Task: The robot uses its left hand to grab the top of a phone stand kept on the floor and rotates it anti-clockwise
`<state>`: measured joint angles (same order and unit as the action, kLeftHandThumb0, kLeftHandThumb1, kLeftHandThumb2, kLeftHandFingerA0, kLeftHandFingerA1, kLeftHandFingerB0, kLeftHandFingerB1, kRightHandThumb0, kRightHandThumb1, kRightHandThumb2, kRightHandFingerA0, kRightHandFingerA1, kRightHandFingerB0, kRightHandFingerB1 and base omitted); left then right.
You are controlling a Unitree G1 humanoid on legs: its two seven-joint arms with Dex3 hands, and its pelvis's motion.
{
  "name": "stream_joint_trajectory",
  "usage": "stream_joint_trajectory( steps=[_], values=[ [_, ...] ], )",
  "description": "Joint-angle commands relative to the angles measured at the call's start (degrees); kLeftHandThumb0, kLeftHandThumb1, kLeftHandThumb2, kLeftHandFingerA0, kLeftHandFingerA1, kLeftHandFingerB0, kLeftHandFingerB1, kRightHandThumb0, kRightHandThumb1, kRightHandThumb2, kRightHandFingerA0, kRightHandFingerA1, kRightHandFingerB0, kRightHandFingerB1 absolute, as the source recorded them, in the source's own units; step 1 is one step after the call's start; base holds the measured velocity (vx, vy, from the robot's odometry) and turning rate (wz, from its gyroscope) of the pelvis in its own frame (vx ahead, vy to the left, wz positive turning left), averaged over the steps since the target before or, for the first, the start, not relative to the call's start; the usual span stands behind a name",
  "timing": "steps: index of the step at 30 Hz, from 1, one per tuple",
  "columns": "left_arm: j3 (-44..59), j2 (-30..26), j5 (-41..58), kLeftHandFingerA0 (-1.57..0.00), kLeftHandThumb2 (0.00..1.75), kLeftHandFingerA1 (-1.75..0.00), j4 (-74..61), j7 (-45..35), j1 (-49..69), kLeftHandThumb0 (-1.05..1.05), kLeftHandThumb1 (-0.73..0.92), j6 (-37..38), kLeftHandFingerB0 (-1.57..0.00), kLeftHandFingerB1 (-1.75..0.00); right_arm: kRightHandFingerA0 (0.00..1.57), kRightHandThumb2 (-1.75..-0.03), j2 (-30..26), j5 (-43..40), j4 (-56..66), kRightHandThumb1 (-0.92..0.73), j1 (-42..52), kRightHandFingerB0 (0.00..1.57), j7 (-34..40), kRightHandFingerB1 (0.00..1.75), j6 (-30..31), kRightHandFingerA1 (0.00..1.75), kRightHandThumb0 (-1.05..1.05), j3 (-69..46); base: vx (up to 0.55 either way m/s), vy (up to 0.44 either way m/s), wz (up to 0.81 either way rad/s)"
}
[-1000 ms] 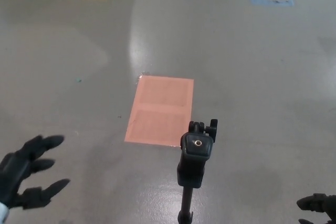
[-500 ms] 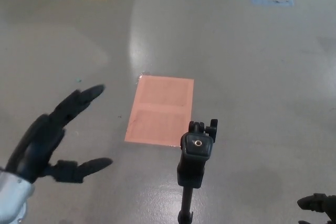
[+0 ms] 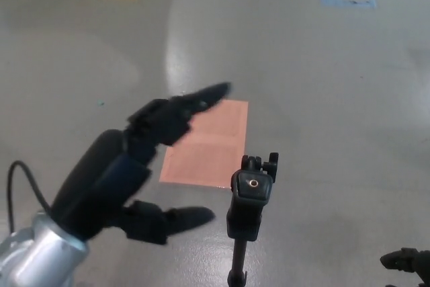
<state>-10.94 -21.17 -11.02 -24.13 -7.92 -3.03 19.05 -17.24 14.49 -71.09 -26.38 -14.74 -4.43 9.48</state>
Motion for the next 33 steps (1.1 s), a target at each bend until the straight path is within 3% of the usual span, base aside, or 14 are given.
stream_joint_trajectory(
  steps=[1, 2, 3, 4, 5, 8, 9, 12, 13, 16, 17, 31, 32, 33],
  values=[
    [-2.6, -1.4, -6.0, -0.12, 0.57, -0.36, -9.7, -4.7, 1.3, -0.06, 0.38, -2.0, -0.04, -0.22, 0.37, -1.02, -1.7, 0.4, -0.6, -0.63, -0.2, 0.04, -0.6, 0.44, -1.2, 0.60, -0.24, 0.0, 0.00, 0.000, 0.00],
    [-2.7, -1.3, -6.1, -0.12, 0.57, -0.36, -10.1, -4.8, 1.3, -0.06, 0.38, -2.1, -0.04, -0.22, 0.37, -1.02, -1.6, 0.3, -0.7, -0.63, -0.2, 0.04, -0.7, 0.44, -1.2, 0.60, -0.24, -0.1, 0.00, 0.000, 0.00],
    [-3.1, -1.2, -6.1, -0.11, 0.57, -0.36, -10.8, -5.1, 1.4, -0.08, 0.38, -2.6, -0.05, -0.23, 0.41, -0.77, -1.6, 0.2, -0.7, -0.73, -0.2, 0.13, -0.8, 0.35, -1.1, 0.49, -0.38, -0.2, 0.00, 0.000, 0.00],
    [-3.2, -1.1, -6.2, -0.11, 0.57, -0.36, -11.1, -5.3, 1.4, -0.08, 0.38, -2.8, -0.05, -0.23, 0.41, -0.77, -1.7, 0.3, -0.6, -0.73, -0.2, 0.13, -0.8, 0.35, -1.0, 0.49, -0.38, -0.2, 0.00, 0.000, 0.00],
    [-3.4, -1.0, -6.2, -0.12, 0.57, -0.35, -11.4, -5.5, 1.4, -0.09, 0.38, -3.1, -0.06, -0.22, 0.38, -1.02, -1.7, 0.3, -0.6, -0.63, -0.2, 0.04, -0.7, 0.44, -1.0, 0.60, -0.26, -0.1, 0.00, 0.000, 0.00],
    [-3.8, -0.5, -6.5, -0.12, 0.56, -0.36, -11.7, -6.0, 1.5, -0.10, 0.38, -3.7, -0.06, -0.23, 0.38, -1.02, -1.8, 0.7, -0.6, -0.63, -0.2, 0.04, -0.5, 0.44, -1.1, 0.59, -0.26, 0.2, 0.00, 0.000, 0.00],
    [-4.0, -0.4, -6.7, -0.12, 0.56, -0.36, -11.6, -6.1, 1.4, -0.09, 0.37, -4.0, -0.06, -0.22, 0.41, -0.78, -1.8, 0.6, -0.6, -0.73, -0.2, 0.13, -0.6, 0.35, -1.2, 0.49, -0.40, 0.1, 0.00, 0.000, 0.00],
    [-4.4, -0.1, -7.0, -0.11, 0.58, -0.37, -11.3, -6.6, 1.2, -0.09, 0.37, -4.7, -0.04, -0.23, 0.40, -0.78, -1.9, 0.5, -0.7, -0.72, -0.3, 0.13, -0.8, 0.35, -1.0, 0.49, -0.41, -0.1, 0.00, 0.000, 0.00],
    [-4.5, 0.0, -7.1, -0.11, 0.58, -0.37, -10.8, -6.7, 1.0, -0.08, 0.37, -4.8, -0.03, -0.23, 0.38, -1.02, -1.9, 0.5, -0.7, -0.63, -0.4, 0.05, -0.8, 0.44, -0.9, 0.59, -0.27, -0.2, 0.00, 0.000, 0.00],
    [-5.0, 0.6, -7.4, -0.12, 0.57, -0.36, -9.0, -6.7, 0.3, -0.08, 0.37, -4.6, -0.04, -0.22, 0.38, -1.01, -1.8, 0.6, -0.6, -0.62, -0.4, 0.05, -0.7, 0.44, -1.0, 0.59, -0.27, -0.2, 0.00, 0.000, 0.00],
    [-5.2, 0.9, -7.6, -0.12, 0.56, -0.36, -8.1, -6.7, 0.0, -0.08, 0.37, -4.4, -0.06, -0.22, 0.40, -0.78, -1.8, 0.6, -0.6, -0.72, -0.4, 0.14, -0.7, 0.36, -1.0, 0.48, -0.41, -0.2, 0.00, 0.000, 0.00],
    [-7.1, 2.7, -10.0, -0.12, 0.54, -0.31, -1.3, -7.6, -4.4, -0.18, 0.42, -5.7, -0.07, -0.27, 0.38, -0.78, -2.0, 0.8, -0.5, -0.72, -1.2, 0.14, -2.0, 0.36, -0.7, 0.48, -0.42, -0.1, 0.00, 0.000, 0.00],
    [-7.2, 2.9, -10.4, 0.00, 0.87, -0.49, -0.8, -7.6, -4.7, -0.15, 0.40, -5.7, -0.01, -0.50, 0.39, -0.78, -2.0, 1.0, -0.5, -0.72, -1.3, 0.15, -1.9, 0.36, -0.6, 0.47, -0.42, 0.0, 0.00, 0.000, 0.00],
    [-7.4, 3.2, -10.9, 0.00, 0.87, -0.49, -0.1, -7.6, -5.1, -0.15, 0.40, -5.8, -0.01, -0.50, 0.39, -0.78, -2.0, 1.2, -0.5, -0.72, -1.4, 0.15, -1.7, 0.36, -0.5, 0.47, -0.42, 0.2, 0.00, 0.000, 0.00]
  ],
)
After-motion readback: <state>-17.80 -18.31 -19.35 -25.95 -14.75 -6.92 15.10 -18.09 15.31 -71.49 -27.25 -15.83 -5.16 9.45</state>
